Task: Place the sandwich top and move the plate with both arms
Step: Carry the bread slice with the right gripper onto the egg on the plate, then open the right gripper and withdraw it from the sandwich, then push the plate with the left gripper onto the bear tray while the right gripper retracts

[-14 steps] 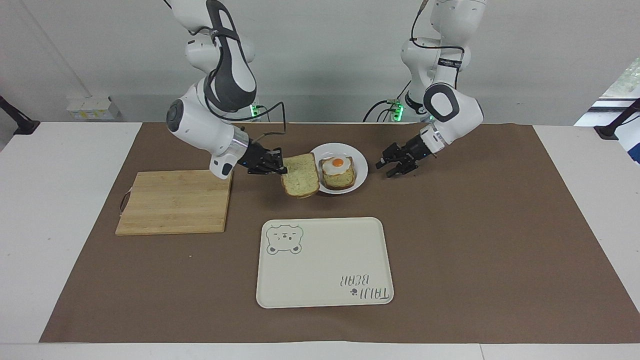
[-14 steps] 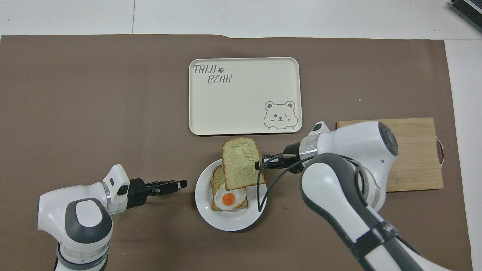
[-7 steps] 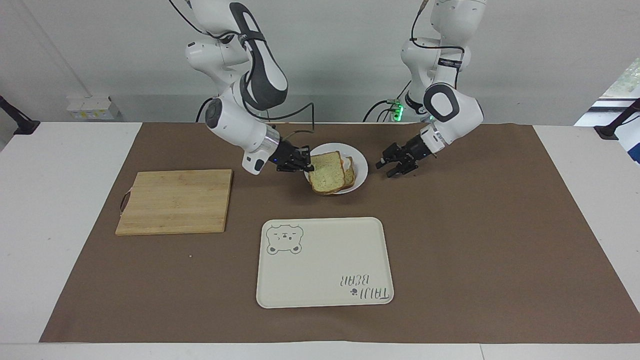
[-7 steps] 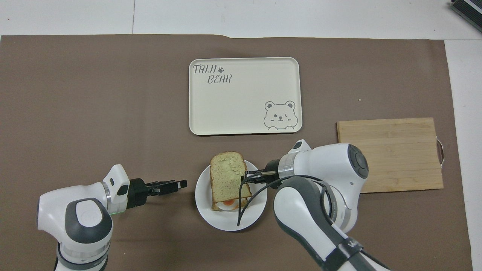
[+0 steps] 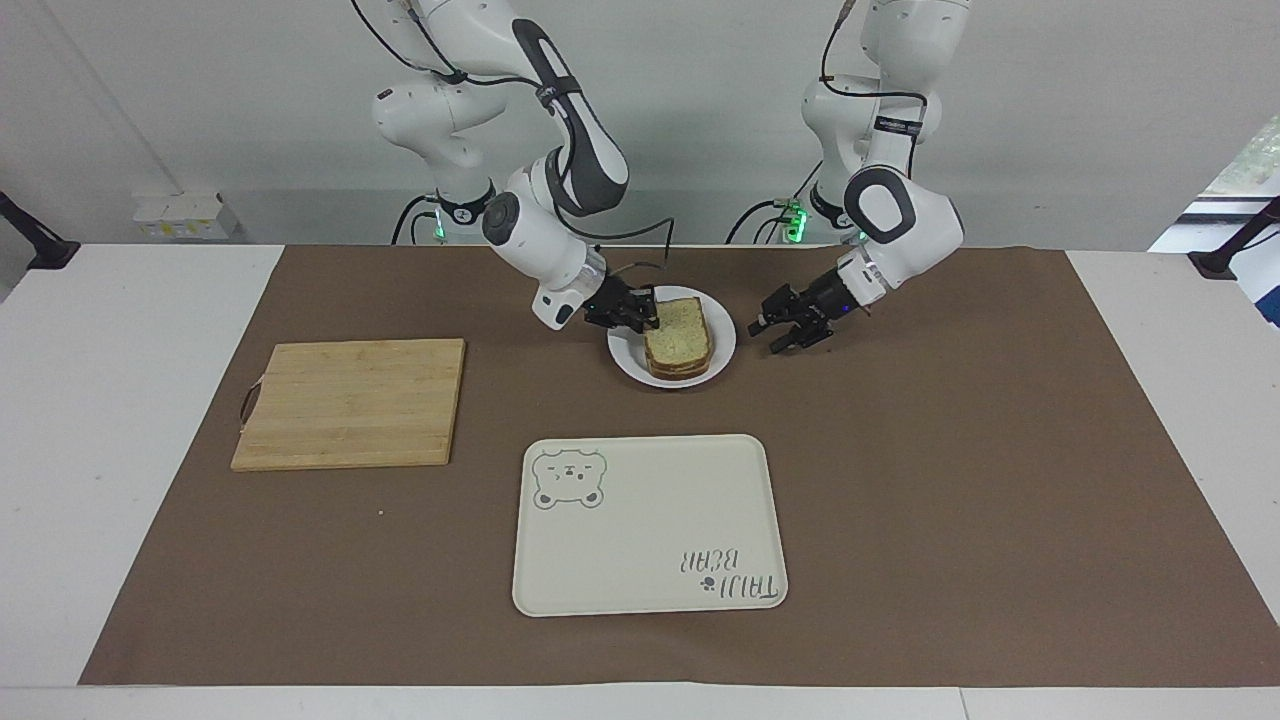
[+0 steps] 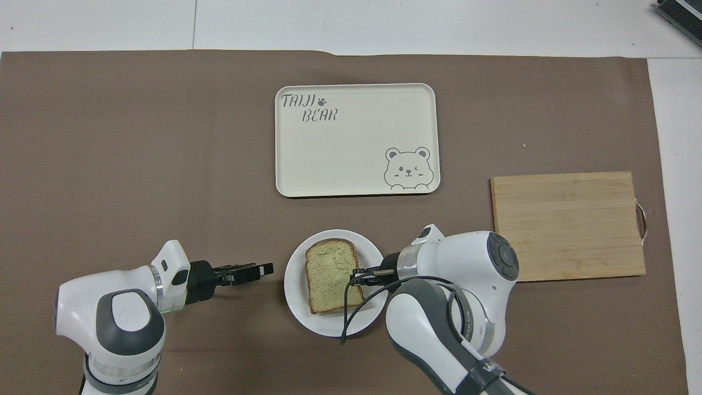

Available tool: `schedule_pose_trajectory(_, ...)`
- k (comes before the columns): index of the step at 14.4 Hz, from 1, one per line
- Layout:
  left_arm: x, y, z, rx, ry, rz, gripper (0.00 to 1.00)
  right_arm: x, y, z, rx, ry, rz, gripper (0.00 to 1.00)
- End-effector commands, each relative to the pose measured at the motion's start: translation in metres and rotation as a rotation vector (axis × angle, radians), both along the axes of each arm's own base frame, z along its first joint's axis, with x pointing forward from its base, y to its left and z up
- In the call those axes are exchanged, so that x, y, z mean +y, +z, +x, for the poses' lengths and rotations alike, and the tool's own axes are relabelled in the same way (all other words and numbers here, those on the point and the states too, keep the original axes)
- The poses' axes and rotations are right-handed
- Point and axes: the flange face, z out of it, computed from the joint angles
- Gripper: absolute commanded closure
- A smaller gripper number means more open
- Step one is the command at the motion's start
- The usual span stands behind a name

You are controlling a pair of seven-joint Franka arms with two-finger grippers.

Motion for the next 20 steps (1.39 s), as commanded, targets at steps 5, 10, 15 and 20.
schedule_pose_trajectory(5, -0.029, -0.020, 0.001, 0.043, -0.061, -0.009, 0.44, -0.011, 0.071, 0.027, -0.130, 0.021, -0.011, 0.00)
schedule_pose_trajectory(10, -0.046, -0.021, 0.003, 0.056, -0.102, -0.039, 0.53, -0.063, 0.129, 0.075, -0.146, 0.102, -0.119, 0.00)
schedule_pose_trajectory(15, -0.053, -0.033, 0.000, 0.075, -0.145, -0.058, 0.78, -0.123, 0.182, 0.114, -0.180, 0.167, -0.302, 0.00)
schedule_pose_trajectory(20, -0.058, -0.021, 0.007, 0.096, -0.149, -0.165, 1.00, -0.196, 0.217, 0.127, -0.225, 0.174, -0.552, 0.00)
